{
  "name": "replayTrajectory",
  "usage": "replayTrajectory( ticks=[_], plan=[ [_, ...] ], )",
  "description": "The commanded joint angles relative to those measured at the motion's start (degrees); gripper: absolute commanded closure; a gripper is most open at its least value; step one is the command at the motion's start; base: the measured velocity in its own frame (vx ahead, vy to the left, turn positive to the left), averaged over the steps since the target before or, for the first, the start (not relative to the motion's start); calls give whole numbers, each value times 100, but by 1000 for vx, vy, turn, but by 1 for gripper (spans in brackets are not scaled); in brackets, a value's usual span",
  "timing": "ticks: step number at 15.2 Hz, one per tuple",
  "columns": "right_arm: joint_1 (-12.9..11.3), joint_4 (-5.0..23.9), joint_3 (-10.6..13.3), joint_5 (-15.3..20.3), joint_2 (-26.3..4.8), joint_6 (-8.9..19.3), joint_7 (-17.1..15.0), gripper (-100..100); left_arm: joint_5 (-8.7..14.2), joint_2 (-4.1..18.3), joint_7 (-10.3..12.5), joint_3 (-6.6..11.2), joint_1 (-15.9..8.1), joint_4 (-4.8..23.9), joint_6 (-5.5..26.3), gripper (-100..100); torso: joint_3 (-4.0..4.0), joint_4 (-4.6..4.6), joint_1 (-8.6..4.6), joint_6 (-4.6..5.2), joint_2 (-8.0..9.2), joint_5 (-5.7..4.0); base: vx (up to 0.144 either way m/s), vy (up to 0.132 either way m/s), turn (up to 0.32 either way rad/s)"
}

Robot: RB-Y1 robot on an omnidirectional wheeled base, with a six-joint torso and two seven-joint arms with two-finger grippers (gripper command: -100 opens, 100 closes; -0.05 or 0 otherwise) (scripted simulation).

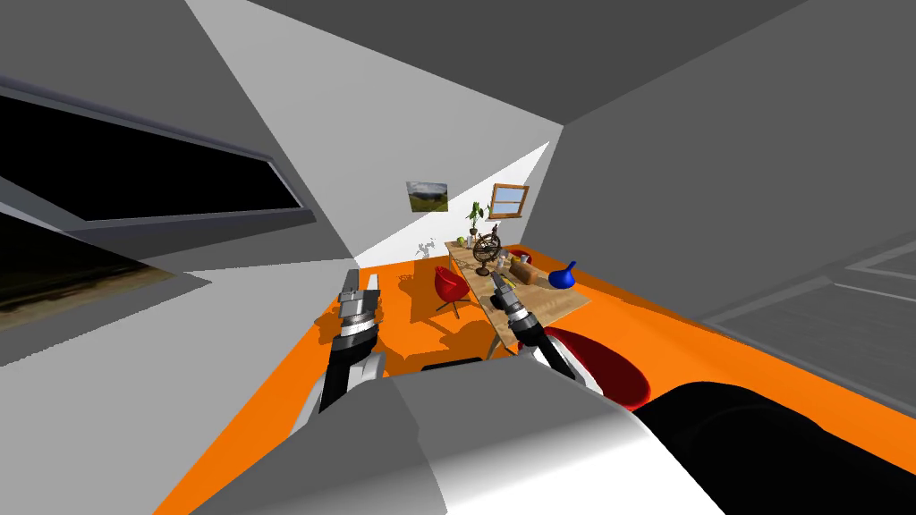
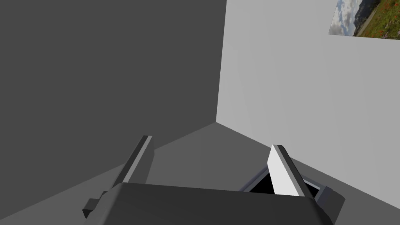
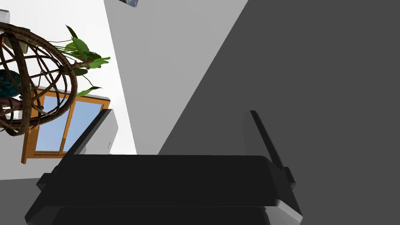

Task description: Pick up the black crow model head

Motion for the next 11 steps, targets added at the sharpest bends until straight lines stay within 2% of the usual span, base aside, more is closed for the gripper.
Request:
replayTrajectory(
  ticks=[1,2,5,6,7,8,9,10,11],
  plan=[
    [42,99,36,9,-286,102,-17,-100,0,0,0,0,0,0,0,0,0,0,0,0,0,0,41,8,3],
    [42,99,36,9,-312,102,-17,-100,0,0,0,0,0,0,0,0,0,0,1,0,0,0,29,6,-1],
    [158,320,237,98,-735,365,1,-100,0,0,0,0,0,0,0,0,0,0,-1,0,1,0,38,2,5],
    [158,320,237,98,-843,365,1,-100,0,0,0,0,0,0,0,0,0,0,-1,0,0,0,47,2,3],
    [217,437,342,145,-1001,502,10,-100,0,0,0,0,0,0,0,0,-1,0,-2,0,-2,0,58,4,4],
    [217,437,342,145,-1114,502,10,-100,0,0,0,0,0,0,0,0,-3,-1,-1,0,-5,0,60,9,9],
    [278,556,450,192,-1259,642,19,-100,0,0,0,0,0,0,0,0,-4,-2,1,1,-7,1,61,5,3],
    [278,556,450,192,-1388,642,19,-100,0,0,0,0,0,0,0,0,-5,-2,0,-1,-9,0,57,7,7],
    [338,677,560,241,-1536,785,28,-100,0,0,0,0,0,0,0,0,-5,-2,0,0,-9,1,67,12,13]
  ],
)
